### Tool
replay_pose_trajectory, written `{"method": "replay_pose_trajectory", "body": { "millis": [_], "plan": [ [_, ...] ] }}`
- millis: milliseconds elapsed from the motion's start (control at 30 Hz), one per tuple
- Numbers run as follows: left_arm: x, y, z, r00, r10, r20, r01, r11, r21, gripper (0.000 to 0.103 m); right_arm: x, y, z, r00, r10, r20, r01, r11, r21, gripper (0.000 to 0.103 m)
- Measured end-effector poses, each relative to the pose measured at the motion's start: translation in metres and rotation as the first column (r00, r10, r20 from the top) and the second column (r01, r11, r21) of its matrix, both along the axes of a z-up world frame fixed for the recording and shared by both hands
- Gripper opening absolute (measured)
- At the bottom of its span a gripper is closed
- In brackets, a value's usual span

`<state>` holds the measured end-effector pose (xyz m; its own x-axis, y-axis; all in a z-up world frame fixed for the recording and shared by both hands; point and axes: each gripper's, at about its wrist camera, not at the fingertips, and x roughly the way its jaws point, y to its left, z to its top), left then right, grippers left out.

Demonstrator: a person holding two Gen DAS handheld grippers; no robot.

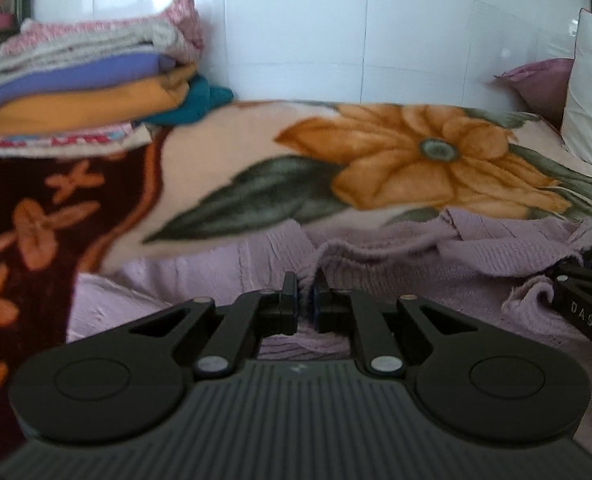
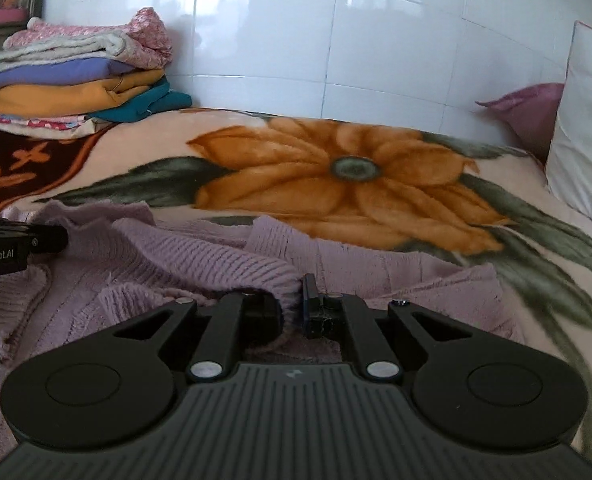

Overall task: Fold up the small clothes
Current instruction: 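Lift the held hem and fold it toward the collar with both grippers, then open both grippers and release the folded hem onto the cardigan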

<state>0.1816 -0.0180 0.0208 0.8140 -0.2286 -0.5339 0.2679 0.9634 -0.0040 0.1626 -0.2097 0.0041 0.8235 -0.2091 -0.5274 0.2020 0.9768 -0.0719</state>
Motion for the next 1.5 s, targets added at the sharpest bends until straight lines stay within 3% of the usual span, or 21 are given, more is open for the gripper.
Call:
{"method": "replay_pose_trajectory", "body": {
  "millis": [33, 100, 200, 633, 800, 1367, 1500],
  "plan": [
    [-0.001, 0.0, 0.0, 1.0, -0.013, 0.006, 0.013, 1.0, -0.004, 0.011, -0.001, -0.001, 0.002, 1.0, 0.0, 0.002, 0.0, 1.0, 0.008, 0.016],
    [-0.004, 0.0, 0.001, 1.0, -0.016, 0.013, 0.016, 1.0, 0.015, 0.011, -0.006, -0.004, 0.008, 1.0, -0.001, 0.009, 0.001, 1.0, 0.012, 0.033],
    [-0.013, 0.004, 0.009, 1.0, -0.023, 0.012, 0.023, 1.0, 0.008, 0.011, -0.018, -0.009, 0.019, 1.0, 0.0, 0.027, -0.001, 1.0, 0.03, 0.046],
    [-0.052, 0.032, 0.045, 0.998, -0.058, -0.014, 0.058, 0.997, -0.041, 0.012, -0.088, -0.026, 0.056, 0.992, 0.043, 0.117, -0.05, 0.997, 0.06, 0.05],
    [-0.065, 0.042, 0.049, 0.997, -0.075, -0.029, 0.074, 0.997, -0.031, 0.012, -0.105, -0.03, 0.063, 0.992, 0.073, 0.1, -0.079, 0.995, 0.062, 0.05],
    [-0.099, 0.028, 0.022, 0.971, -0.221, -0.096, 0.227, 0.972, 0.055, 0.012, -0.13, -0.015, 0.019, 0.987, 0.157, -0.038, -0.153, 0.983, 0.102, 0.05],
    [-0.098, 0.025, 0.015, 0.97, -0.22, -0.105, 0.228, 0.971, 0.067, 0.012, -0.129, -0.012, 0.01, 0.982, 0.176, -0.064, -0.168, 0.978, 0.121, 0.058]
  ]
}}
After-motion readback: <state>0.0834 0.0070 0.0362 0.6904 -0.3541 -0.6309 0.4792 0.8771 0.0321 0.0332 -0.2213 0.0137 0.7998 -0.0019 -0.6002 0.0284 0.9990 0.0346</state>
